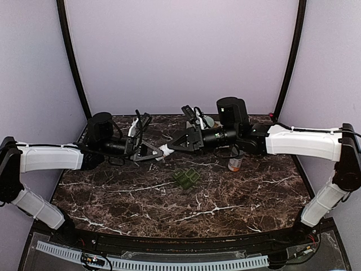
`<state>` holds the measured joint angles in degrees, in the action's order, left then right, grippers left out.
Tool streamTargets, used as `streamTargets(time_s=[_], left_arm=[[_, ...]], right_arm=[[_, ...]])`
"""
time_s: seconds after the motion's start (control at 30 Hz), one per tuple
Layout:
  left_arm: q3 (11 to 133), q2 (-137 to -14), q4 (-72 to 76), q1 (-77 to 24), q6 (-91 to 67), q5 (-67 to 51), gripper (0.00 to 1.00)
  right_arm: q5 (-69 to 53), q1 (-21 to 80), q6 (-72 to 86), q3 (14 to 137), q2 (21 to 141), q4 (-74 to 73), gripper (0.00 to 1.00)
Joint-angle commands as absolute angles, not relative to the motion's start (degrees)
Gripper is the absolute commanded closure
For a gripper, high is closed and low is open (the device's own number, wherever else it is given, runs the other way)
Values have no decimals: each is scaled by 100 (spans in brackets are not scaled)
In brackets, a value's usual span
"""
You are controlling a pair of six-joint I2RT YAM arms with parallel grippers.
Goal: Sort the pills into containers
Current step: Hold the pill bottle, then unscrew the lid of the pill bottle.
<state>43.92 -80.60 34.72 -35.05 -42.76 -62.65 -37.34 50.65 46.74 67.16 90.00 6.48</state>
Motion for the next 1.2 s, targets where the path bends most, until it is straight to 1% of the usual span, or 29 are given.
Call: streamTargets(time_s=[0.0,0.07,0.27,0.43,0.57,0.67,0.9,1.0,1.17], left_arm=[[4447,-7743,3452,-3560,-4087,-6719,55],[4437,-7743,3517,-3560,-4108,-6747,59],[4371,-7777,4037,-3560,-4399,-6832,80],[4246,-7842,4897,-3560,-5015,-6865,90],[4146,-7927,5767,-3560,-5608,-6873,91],[4114,-8037,6465,-3560,-6153,-6924,91],[4213,-8206,7749,-3560,-7306,-7080,91],[4259,-8222,8021,-3560,-7545,-7130,91],[4289,-8146,7848,-3560,-7493,-7243,91]], right_arm=[[-3381,4927,4507,6937,9243,321,100],[-3392,4922,4488,6973,9277,266,100],[-3403,4936,4429,7035,9400,183,100],[-3291,4947,4102,7065,9407,24,100],[-3296,4940,3758,6929,9386,175,100],[-3521,4940,3499,6661,9307,723,100],[-3776,4939,2254,6005,8865,1532,100],[-3885,4939,1912,5905,8803,1717,100],[-3917,4941,1706,5943,8868,1731,100]])
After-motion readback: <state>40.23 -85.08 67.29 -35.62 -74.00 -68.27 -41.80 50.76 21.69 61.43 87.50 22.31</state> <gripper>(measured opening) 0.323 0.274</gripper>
